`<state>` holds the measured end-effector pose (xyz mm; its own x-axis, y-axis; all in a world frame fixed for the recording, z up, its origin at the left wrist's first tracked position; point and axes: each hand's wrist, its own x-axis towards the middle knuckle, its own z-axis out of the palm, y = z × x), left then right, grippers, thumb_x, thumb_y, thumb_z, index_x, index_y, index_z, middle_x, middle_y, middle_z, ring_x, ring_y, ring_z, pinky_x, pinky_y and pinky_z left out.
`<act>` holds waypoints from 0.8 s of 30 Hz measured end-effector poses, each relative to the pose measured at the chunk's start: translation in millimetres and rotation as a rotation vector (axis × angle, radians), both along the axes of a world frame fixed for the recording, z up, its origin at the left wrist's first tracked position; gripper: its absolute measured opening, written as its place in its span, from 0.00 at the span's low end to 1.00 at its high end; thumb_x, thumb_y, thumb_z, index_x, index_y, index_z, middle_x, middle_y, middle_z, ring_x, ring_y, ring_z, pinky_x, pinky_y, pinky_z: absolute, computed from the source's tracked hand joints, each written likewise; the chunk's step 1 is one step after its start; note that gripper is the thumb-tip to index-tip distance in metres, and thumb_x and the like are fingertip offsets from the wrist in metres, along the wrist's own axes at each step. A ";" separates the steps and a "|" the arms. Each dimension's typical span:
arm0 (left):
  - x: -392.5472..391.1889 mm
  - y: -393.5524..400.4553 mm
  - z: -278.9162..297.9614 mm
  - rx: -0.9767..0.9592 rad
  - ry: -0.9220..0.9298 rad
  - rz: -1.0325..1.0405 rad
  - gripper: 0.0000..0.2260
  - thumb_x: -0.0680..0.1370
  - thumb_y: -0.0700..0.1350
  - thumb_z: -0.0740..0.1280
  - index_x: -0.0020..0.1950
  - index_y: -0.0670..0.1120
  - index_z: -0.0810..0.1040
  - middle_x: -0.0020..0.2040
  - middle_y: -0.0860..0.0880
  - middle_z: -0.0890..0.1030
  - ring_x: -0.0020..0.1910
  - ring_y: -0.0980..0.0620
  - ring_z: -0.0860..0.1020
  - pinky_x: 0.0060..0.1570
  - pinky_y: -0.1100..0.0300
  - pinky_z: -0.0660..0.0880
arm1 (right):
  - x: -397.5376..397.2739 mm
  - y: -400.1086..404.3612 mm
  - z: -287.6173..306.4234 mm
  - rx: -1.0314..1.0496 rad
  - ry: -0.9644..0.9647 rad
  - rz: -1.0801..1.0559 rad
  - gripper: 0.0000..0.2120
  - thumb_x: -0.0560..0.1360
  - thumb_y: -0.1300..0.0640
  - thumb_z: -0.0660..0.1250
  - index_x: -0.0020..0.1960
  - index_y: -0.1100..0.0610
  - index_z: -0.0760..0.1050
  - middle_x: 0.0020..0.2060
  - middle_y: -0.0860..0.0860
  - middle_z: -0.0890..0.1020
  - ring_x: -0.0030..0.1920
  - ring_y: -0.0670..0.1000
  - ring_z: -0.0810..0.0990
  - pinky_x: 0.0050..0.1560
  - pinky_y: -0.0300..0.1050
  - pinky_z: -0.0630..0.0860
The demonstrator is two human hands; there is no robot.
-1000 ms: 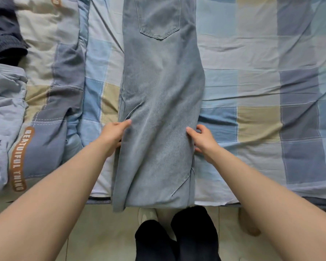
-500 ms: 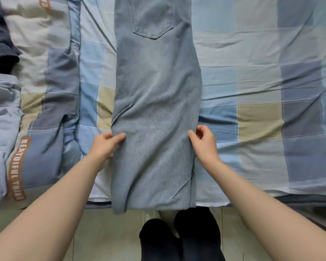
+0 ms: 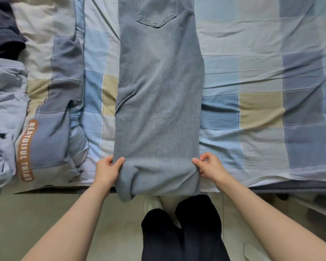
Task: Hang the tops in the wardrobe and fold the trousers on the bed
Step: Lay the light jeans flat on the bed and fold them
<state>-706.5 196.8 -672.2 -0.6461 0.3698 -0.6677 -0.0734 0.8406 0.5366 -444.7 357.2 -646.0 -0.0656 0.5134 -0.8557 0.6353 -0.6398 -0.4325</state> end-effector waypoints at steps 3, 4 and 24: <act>2.3 2.3 4.5 0.016 0.003 -0.023 0.04 0.76 0.41 0.71 0.45 0.41 0.81 0.39 0.46 0.82 0.32 0.60 0.75 0.26 0.73 0.68 | -5.6 -12.6 -2.6 0.052 0.009 -0.063 0.11 0.75 0.62 0.69 0.48 0.57 0.66 0.36 0.55 0.73 0.35 0.51 0.71 0.35 0.41 0.67; 2.3 0.9 7.2 0.035 -0.048 -0.002 0.03 0.75 0.41 0.72 0.46 0.42 0.81 0.39 0.48 0.83 0.32 0.60 0.77 0.27 0.72 0.70 | -5.2 -16.3 -2.7 0.032 0.037 -0.055 0.13 0.74 0.62 0.70 0.51 0.58 0.67 0.39 0.56 0.75 0.37 0.51 0.74 0.35 0.38 0.70; 39.6 -79.0 11.7 -0.038 -0.073 -0.339 0.10 0.74 0.46 0.73 0.35 0.44 0.80 0.46 0.49 0.75 0.41 0.54 0.74 0.44 0.63 0.68 | 53.2 -67.7 -18.1 0.275 -0.038 0.219 0.03 0.76 0.63 0.67 0.45 0.57 0.73 0.36 0.49 0.76 0.42 0.51 0.74 0.46 0.43 0.68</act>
<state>-666.9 117.7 -660.5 -0.4406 0.5293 -0.7250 0.1760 0.8429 0.5085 -391.5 289.5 -664.1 -0.1699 0.7021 -0.6915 0.7636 -0.3498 -0.5427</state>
